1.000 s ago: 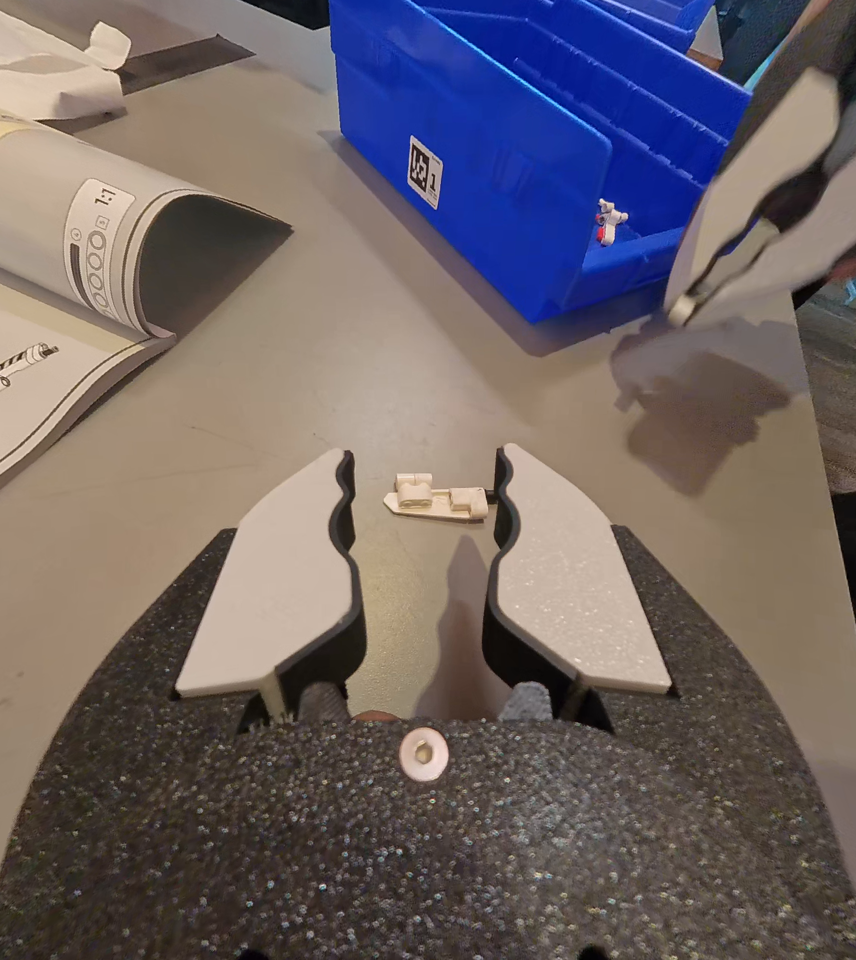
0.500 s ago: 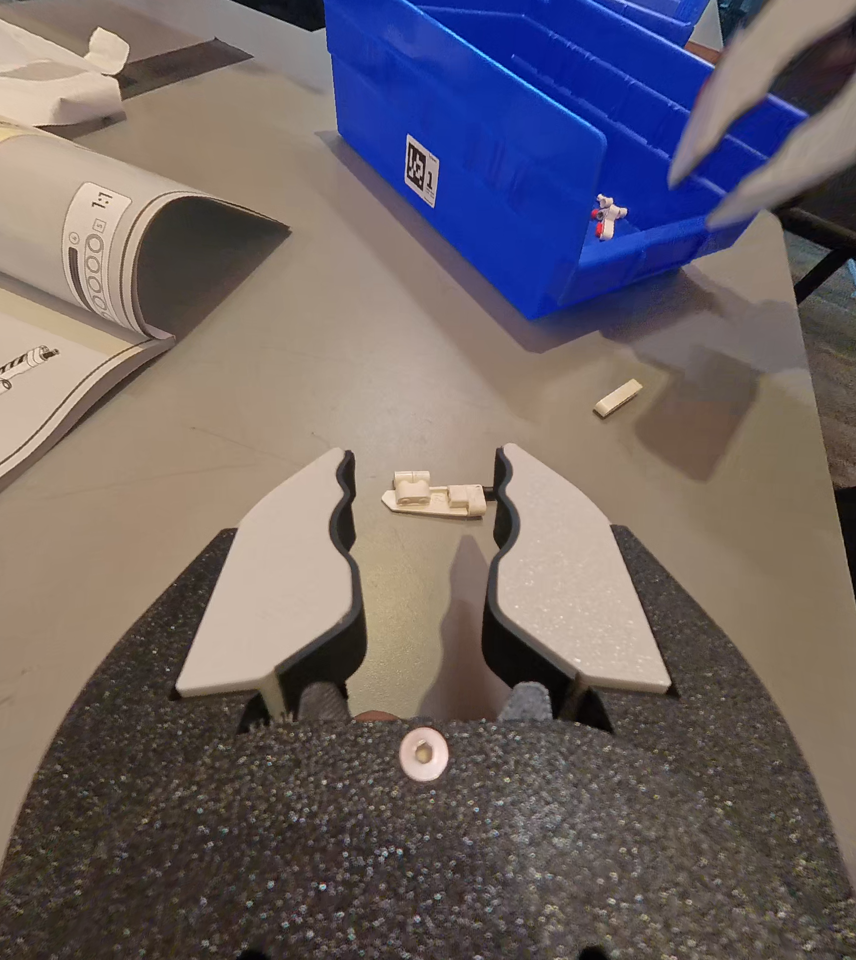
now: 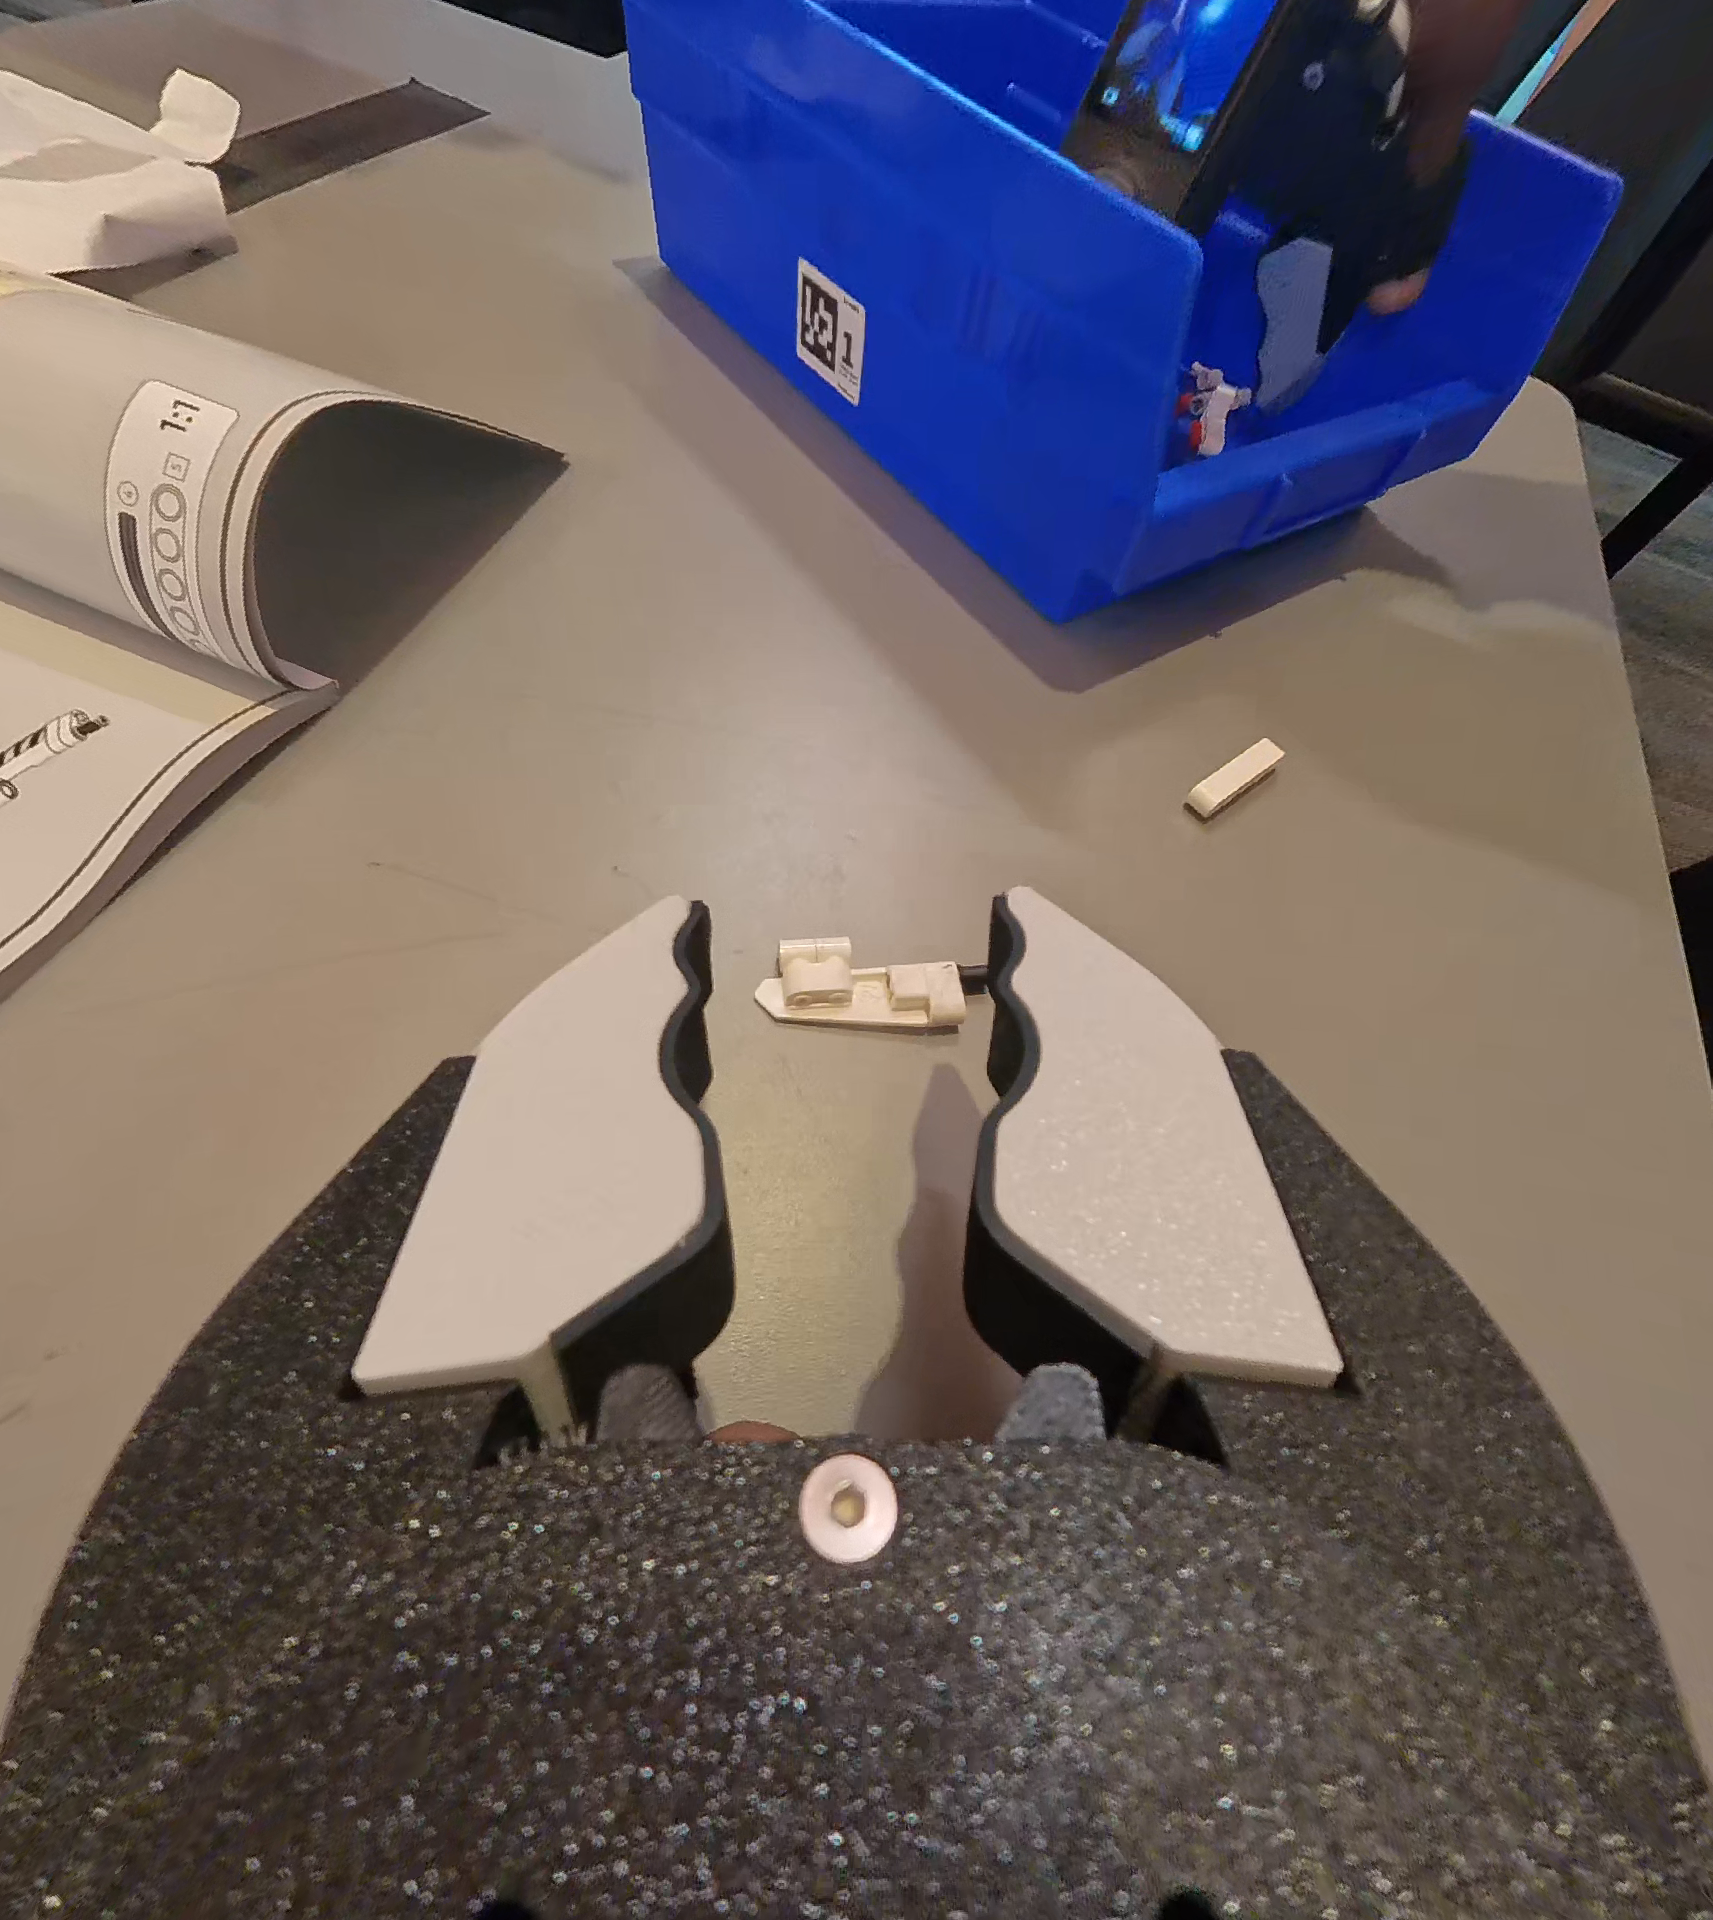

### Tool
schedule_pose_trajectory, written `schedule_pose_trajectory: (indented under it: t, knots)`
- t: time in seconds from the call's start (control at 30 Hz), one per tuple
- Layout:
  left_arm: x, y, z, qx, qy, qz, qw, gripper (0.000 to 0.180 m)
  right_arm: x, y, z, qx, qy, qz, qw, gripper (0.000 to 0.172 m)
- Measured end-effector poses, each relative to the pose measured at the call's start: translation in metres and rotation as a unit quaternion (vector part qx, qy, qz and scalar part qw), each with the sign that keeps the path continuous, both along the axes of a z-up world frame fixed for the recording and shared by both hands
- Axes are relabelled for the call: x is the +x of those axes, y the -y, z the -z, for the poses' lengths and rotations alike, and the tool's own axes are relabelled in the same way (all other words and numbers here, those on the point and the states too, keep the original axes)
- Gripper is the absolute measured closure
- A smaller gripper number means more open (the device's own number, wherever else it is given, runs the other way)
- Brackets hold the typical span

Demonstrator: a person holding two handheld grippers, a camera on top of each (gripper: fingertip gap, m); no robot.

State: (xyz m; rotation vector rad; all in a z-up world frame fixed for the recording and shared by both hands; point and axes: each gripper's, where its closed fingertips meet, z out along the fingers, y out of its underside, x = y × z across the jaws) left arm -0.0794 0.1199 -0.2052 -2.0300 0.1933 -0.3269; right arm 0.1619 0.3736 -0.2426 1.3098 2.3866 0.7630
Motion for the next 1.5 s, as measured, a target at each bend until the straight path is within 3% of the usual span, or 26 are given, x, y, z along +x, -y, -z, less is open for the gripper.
schedule_pose_trajectory:
  t: [0.37, 0.57, 0.73, 0.77, 1.17, 1.5]
  knots:
    - [0.002, 0.002, 0.001, 0.0, -0.009, 0.005, 1.0, 0.129, 0.024, -0.022, 0.006, 0.044, 0.069, 0.054, 0.995, 0.12]
    - [0.003, 0.002, 0.001, 0.0, -0.011, 0.007, 1.0, 0.129, 0.037, -0.032, 0.005, 0.06, 0.099, 0.055, 0.992, 0.15]
    - [0.004, 0.003, 0.001, 0.0, -0.015, 0.008, 1.0, 0.129, 0.035, -0.032, 0.005, 0.061, 0.068, 0.049, 0.995, 0.152]
    - [0.004, 0.003, 0.001, 0.0, -0.016, 0.009, 1.0, 0.129, 0.031, -0.032, 0.005, 0.06, 0.051, 0.047, 0.996, 0.167]
    - [0.005, 0.003, 0.001, 0.0, -0.015, 0.009, 1.0, 0.129, -0.003, -0.038, -0.031, 0.009, -0.109, 0.024, 0.994, 0.167]
    - [0.004, 0.003, 0.001, -0.001, -0.011, 0.009, 1.0, 0.129, -0.013, -0.077, -0.026, 0.06, -0.109, -0.031, 0.992, 0.164]
